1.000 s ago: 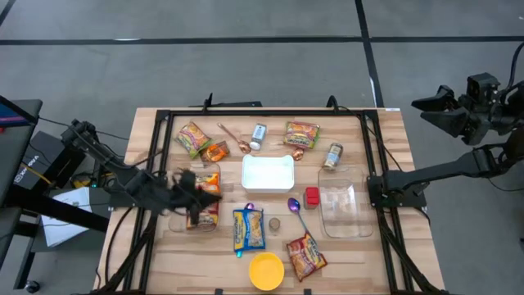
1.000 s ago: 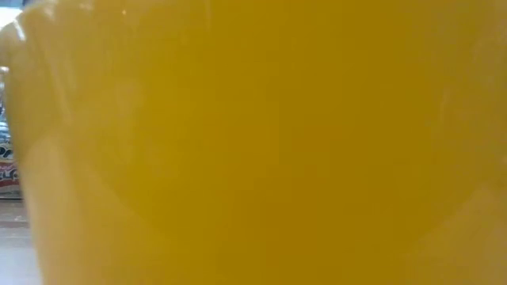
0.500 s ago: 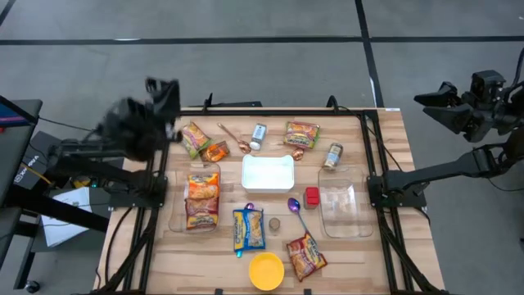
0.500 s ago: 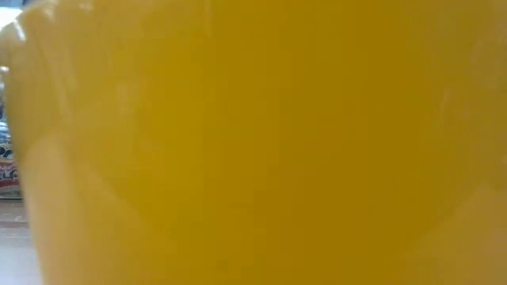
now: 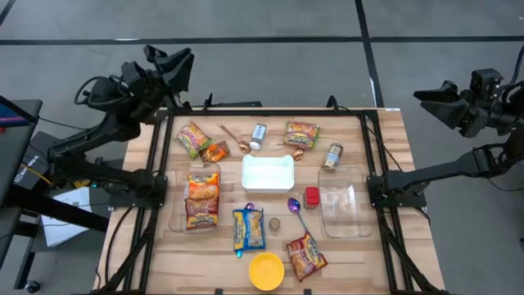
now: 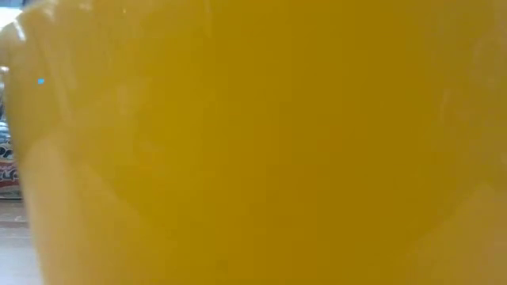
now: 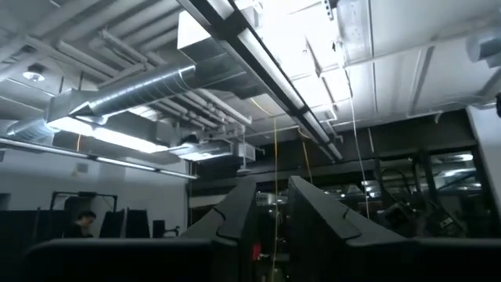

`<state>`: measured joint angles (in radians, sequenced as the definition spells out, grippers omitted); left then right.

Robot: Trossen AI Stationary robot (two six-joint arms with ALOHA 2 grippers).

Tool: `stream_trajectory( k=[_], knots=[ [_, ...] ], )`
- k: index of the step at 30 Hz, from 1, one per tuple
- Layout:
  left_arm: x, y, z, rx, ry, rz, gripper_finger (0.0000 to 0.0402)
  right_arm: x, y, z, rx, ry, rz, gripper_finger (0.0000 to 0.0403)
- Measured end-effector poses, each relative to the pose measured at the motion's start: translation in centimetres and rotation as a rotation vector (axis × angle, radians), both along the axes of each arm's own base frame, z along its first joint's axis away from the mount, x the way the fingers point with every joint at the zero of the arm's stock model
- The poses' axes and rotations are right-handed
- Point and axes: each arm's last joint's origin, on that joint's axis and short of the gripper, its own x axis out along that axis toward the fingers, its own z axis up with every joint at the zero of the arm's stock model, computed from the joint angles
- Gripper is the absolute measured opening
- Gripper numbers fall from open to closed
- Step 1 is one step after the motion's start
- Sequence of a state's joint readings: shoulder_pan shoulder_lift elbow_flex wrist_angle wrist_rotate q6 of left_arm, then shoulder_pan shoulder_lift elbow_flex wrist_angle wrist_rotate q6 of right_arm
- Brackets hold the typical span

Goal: Pick & Place Food Item
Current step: Put the left green noodle pack into the left transparent bin

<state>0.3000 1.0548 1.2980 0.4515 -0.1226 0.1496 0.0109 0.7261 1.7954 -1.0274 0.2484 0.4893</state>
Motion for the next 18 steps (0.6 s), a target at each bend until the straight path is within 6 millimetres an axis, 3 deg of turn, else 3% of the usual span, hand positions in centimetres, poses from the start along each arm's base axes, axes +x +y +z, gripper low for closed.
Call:
stream_trajectory(
  k=[9, 18],
  knots=[
    [0.2, 0.6, -0.4, -0.043, 0.053, 0.056, 0.0072, 0.0, -0.1, -0.2, 0.001, 0.023, -0.022, 0.0265],
    [2.9, 4.1, -0.9, -0.385, 0.582, 0.318, 0.0078, 0.0, -0.1, -0.2, 0.017, 0.019, -0.031, 0.0265]
  ],
)
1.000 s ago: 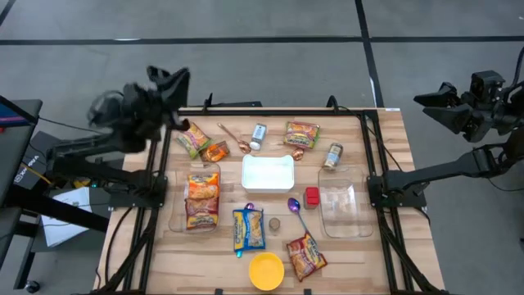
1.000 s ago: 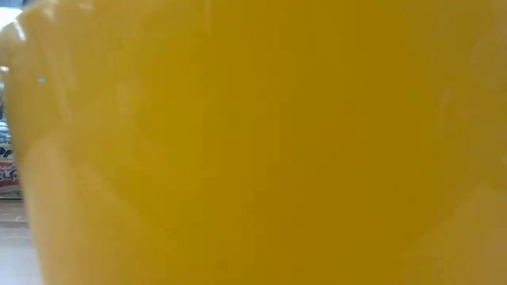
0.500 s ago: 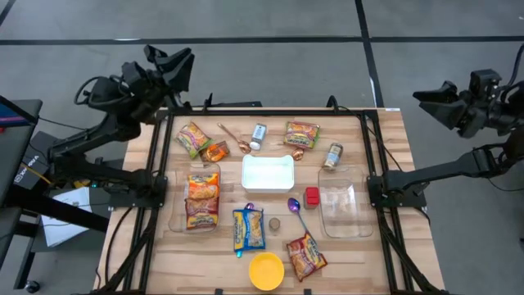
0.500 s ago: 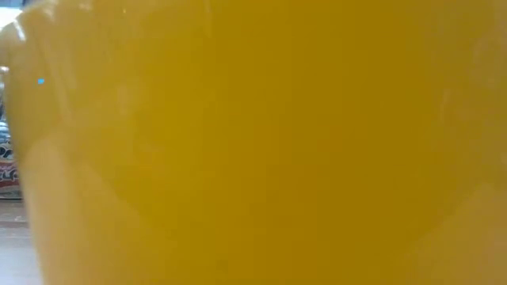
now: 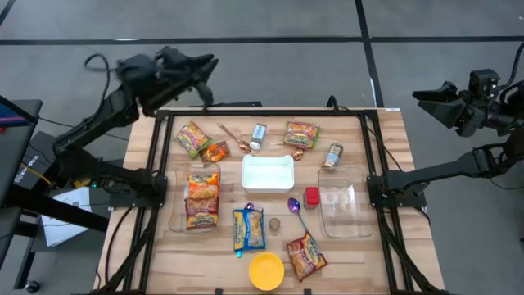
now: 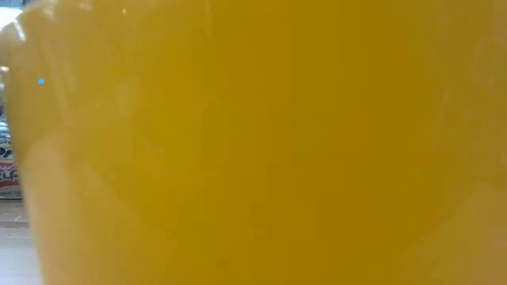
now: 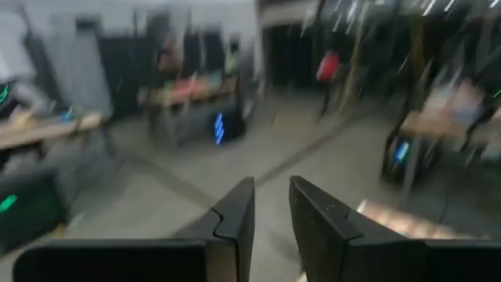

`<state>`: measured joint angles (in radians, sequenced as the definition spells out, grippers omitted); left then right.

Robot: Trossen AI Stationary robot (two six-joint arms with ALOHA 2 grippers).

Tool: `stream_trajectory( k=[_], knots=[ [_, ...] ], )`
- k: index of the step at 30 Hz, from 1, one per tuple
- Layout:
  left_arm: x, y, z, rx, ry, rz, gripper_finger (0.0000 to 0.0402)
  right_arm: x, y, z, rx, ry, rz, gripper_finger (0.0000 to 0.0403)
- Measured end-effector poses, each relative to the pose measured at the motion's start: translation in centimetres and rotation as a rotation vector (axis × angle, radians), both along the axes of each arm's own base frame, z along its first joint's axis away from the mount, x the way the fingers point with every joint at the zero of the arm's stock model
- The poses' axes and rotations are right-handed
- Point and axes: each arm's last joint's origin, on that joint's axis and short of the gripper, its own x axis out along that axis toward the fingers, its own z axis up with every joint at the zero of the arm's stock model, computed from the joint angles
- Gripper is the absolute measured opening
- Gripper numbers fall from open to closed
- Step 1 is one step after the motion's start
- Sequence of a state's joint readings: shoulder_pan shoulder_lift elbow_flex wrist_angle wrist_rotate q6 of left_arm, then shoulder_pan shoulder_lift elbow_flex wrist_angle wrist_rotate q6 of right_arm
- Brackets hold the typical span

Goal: Pick & Place Food Item
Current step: Put the left green noodle pack into the left transparent bin

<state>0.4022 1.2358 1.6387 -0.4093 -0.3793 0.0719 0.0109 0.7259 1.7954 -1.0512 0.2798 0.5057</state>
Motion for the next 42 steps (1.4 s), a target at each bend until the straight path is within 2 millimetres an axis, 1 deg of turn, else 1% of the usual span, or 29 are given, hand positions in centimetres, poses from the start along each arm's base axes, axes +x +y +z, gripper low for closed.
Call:
stream_trajectory(
  k=[3, 5, 8, 14, 18, 22, 24, 26, 29, 32, 35, 37, 42],
  knots=[
    [1.3, 1.8, -0.7, -0.068, 0.155, 0.058, 0.0078, 0.0, 0.0, 0.0, 0.000, 0.000, -0.006, 0.0265],
    [1.8, 3.2, -1.8, -0.117, 0.247, 0.099, 0.0078, 0.0, 0.0, 0.0, 0.000, 0.002, -0.009, 0.0265],
    [2.1, 5.3, -4.0, -0.219, 0.373, 0.164, 0.0079, 0.0, 0.0, -0.1, 0.000, 0.007, -0.013, 0.0265],
    [1.7, 9.2, -9.1, -0.534, 0.581, 0.336, 0.0074, 0.0, 0.0, -0.1, 0.000, 0.011, -0.017, 0.0265],
    [1.1, 11.1, -12.8, -0.702, 0.618, 0.461, 0.0068, 0.0, 0.0, -0.1, 0.000, 0.012, -0.017, 0.0265],
    [-0.2, 12.1, -16.8, -0.873, 0.555, 0.625, 0.0065, 0.0, 0.0, -0.1, 0.000, 0.011, -0.017, 0.0265],
    [-1.1, 12.1, -18.5, -0.951, 0.508, 0.714, 0.0067, 0.0, 0.0, -0.1, 0.001, 0.011, -0.017, 0.0265],
    [-1.6, 11.9, -20.0, -0.993, 0.466, 0.770, 0.0069, 0.0, 0.0, -0.1, 0.000, 0.012, -0.017, 0.0265],
    [-2.3, 11.0, -22.0, -1.042, 0.410, 0.831, 0.0070, 0.0, 0.0, -0.1, 0.000, 0.012, -0.018, 0.0265],
    [-3.0, 9.7, -23.5, -1.088, 0.254, 0.902, 0.0068, 0.0, 0.0, -0.1, 0.000, 0.013, -0.018, 0.0265],
    [-3.9, 8.4, -24.9, -1.132, 0.036, 0.970, 0.0067, 0.0, 0.0, -0.2, 0.000, 0.020, -0.018, 0.0265],
    [-4.6, 7.6, -25.6, -1.147, -0.082, 0.979, 0.0066, 0.2, 0.0, -0.3, 0.000, 0.023, -0.018, 0.0265],
    [-5.9, 6.2, -27.4, -1.185, -0.283, 0.971, 0.0066, 1.3, 0.0, -1.1, -0.001, 0.068, -0.019, 0.0265]
  ],
)
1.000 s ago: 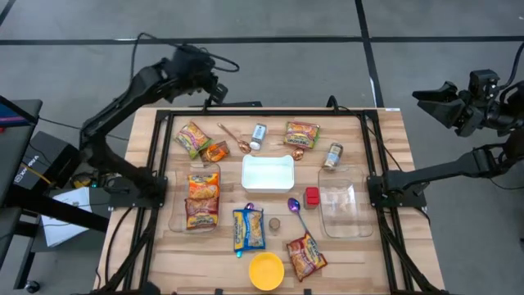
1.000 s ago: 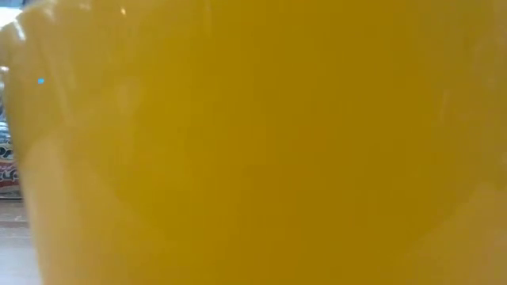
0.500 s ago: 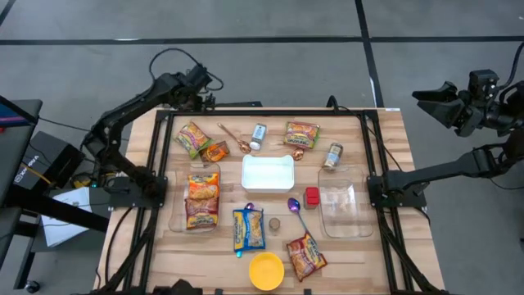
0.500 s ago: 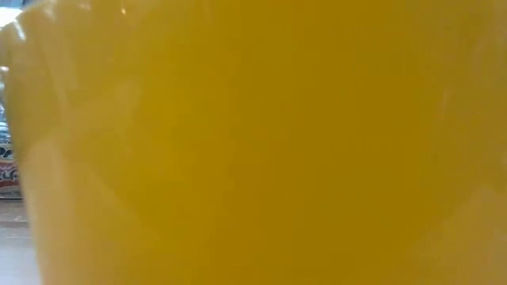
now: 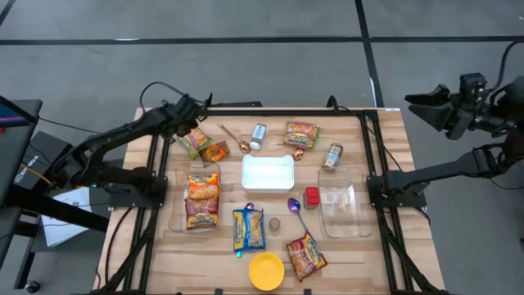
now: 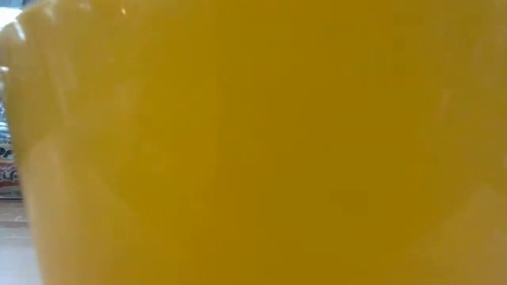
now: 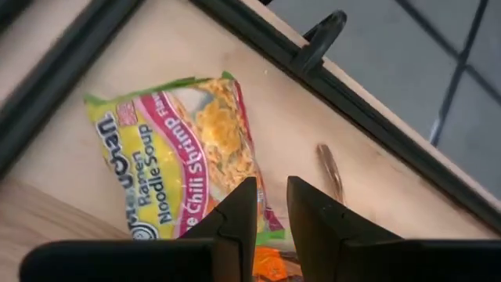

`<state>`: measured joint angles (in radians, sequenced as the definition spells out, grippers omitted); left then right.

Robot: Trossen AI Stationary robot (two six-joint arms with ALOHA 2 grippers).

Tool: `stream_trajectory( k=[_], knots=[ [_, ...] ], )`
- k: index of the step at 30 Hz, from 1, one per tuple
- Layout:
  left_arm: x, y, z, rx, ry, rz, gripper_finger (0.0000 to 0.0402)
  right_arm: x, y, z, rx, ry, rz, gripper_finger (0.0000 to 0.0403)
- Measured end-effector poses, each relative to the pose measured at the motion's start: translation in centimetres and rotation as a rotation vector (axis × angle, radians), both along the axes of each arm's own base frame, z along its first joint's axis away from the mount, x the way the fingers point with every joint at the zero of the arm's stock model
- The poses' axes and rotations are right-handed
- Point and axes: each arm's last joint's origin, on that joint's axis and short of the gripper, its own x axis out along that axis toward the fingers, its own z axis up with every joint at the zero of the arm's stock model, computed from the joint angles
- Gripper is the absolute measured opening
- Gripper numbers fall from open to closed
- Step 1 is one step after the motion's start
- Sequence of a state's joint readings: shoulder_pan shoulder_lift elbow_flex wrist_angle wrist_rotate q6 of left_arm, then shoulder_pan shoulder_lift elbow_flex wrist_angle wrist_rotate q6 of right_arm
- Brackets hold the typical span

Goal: Pick & Place Food Item
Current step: Put the left green noodle pack into the left transparent bin

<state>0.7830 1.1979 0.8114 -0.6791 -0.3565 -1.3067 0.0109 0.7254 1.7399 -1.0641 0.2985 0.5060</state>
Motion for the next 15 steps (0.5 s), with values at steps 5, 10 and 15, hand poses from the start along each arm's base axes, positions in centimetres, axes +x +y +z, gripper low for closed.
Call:
stream_trajectory(
  k=[5, 10, 15],
  knots=[
    [-0.5, -0.5, -1.7, -0.016, -0.029, 0.028, 0.0066, 0.9, 0.0, -0.7, 0.000, 0.039, 0.000, 0.0265],
    [-0.3, -0.2, -3.1, -0.051, 0.011, 0.063, 0.0066, 1.0, 0.0, -0.6, 0.011, 0.018, 0.000, 0.0265],
    [0.1, 0.3, -4.8, -0.106, 0.052, 0.114, 0.0066, 1.0, 0.0, -0.3, 0.015, -0.015, 0.006, 0.0265]
  ],
)
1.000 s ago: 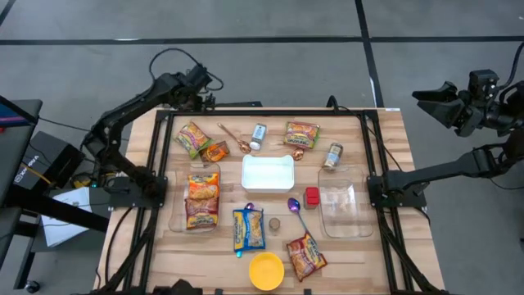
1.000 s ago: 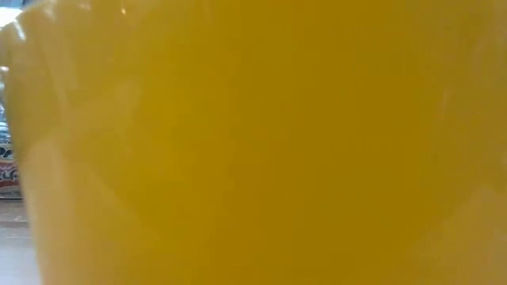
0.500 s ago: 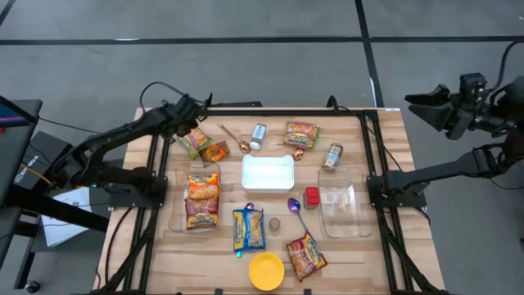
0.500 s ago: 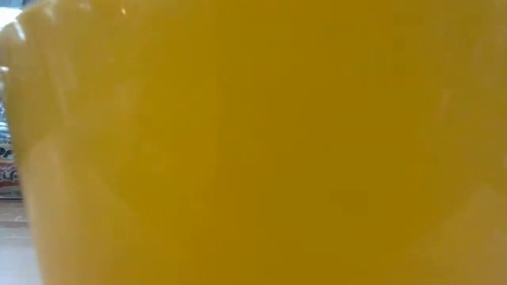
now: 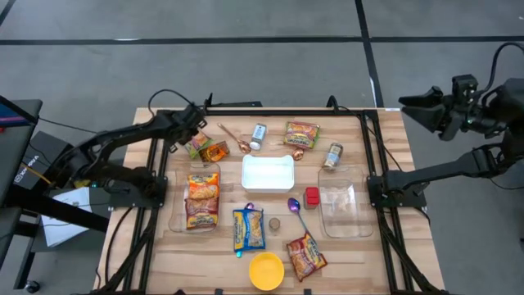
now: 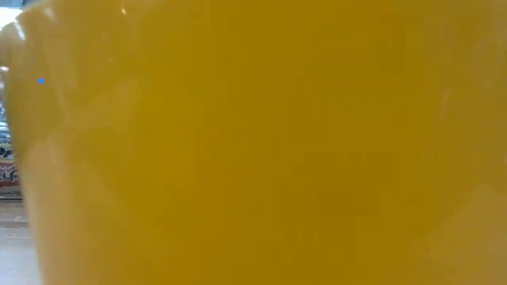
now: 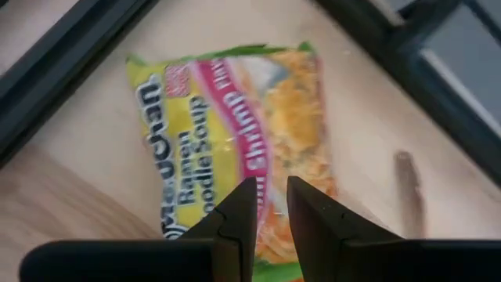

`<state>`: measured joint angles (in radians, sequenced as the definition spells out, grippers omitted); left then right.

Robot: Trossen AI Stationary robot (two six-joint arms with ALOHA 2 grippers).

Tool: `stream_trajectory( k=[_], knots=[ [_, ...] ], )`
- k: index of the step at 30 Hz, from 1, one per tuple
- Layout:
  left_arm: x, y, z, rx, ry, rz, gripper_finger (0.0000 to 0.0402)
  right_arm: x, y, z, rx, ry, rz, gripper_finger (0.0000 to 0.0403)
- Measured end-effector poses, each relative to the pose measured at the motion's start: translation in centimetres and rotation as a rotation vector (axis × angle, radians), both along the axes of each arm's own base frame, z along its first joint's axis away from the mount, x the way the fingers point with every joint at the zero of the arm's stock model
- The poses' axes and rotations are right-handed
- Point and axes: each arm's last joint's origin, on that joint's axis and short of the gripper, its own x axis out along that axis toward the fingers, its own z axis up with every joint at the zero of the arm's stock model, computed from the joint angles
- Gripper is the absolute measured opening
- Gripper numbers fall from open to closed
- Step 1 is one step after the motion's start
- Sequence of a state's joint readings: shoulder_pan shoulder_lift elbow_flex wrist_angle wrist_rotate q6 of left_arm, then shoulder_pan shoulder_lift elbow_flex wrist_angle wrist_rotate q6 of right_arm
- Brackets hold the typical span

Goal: Pick & Place Food Item
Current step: Put the left green noodle pack into the left transparent bin

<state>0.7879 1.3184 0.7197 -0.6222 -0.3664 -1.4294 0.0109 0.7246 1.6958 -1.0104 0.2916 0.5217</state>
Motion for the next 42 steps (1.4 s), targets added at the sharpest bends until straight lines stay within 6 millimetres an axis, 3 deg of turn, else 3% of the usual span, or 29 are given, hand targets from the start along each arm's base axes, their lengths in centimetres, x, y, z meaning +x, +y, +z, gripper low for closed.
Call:
stream_trajectory(
  k=[11, 23, 33, 42],
  knots=[
    [0.6, 0.6, -2.2, -0.055, 0.039, 0.065, 0.0066, 0.0, 0.0, 0.0, 0.003, -0.005, 0.002, 0.0265],
    [0.5, 1.4, -2.5, -0.042, 0.023, 0.093, 0.0066, 0.0, 0.0, 0.0, 0.003, -0.005, 0.002, 0.0265],
    [0.6, 1.5, -3.1, -0.062, 0.054, 0.093, 0.0005, 0.0, 0.0, 0.0, 0.003, -0.003, 0.003, 0.0265],
    [1.2, 0.3, -2.3, -0.054, 0.018, 0.034, 0.0000, 0.0, 0.0, 0.0, 0.003, -0.003, 0.006, 0.0265]
  ],
)
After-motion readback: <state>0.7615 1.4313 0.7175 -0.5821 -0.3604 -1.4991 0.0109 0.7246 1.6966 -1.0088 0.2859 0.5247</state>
